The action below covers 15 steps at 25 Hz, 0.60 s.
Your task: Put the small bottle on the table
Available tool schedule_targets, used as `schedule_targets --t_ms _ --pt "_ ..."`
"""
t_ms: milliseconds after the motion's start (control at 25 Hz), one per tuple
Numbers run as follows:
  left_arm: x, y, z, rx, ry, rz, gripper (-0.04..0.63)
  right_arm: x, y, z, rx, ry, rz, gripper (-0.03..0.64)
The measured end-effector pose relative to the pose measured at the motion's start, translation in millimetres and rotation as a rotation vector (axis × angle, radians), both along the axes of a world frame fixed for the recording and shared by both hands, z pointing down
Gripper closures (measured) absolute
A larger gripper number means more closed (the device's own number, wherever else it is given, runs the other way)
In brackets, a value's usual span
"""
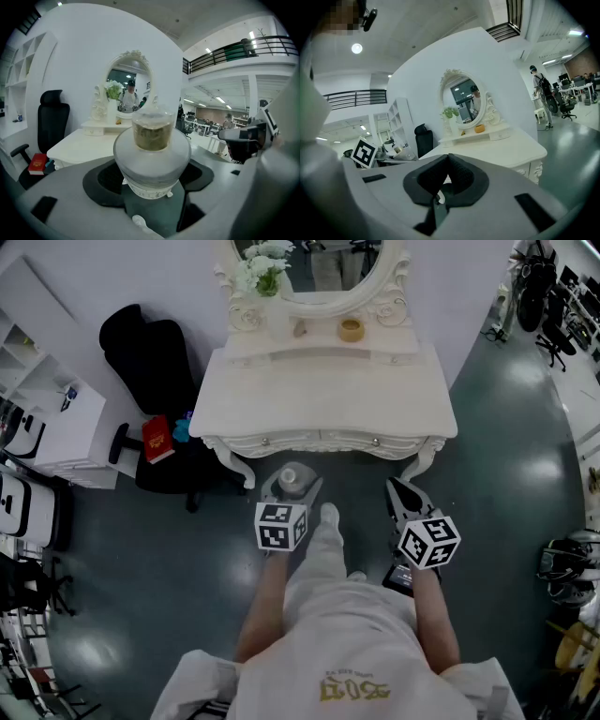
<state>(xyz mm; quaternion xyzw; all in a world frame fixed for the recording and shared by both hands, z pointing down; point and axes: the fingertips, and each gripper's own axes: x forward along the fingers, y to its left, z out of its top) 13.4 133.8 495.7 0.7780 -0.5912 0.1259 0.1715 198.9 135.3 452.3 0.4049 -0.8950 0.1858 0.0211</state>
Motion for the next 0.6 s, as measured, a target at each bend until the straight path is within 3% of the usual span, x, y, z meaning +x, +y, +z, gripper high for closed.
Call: schedule_targets --t_ms 600 --pt "15.7 13.1 -14.6 0.018 0.048 0.033 0.250 10.3 8.0 -8.5 0.033 0.019 0.033 0.604"
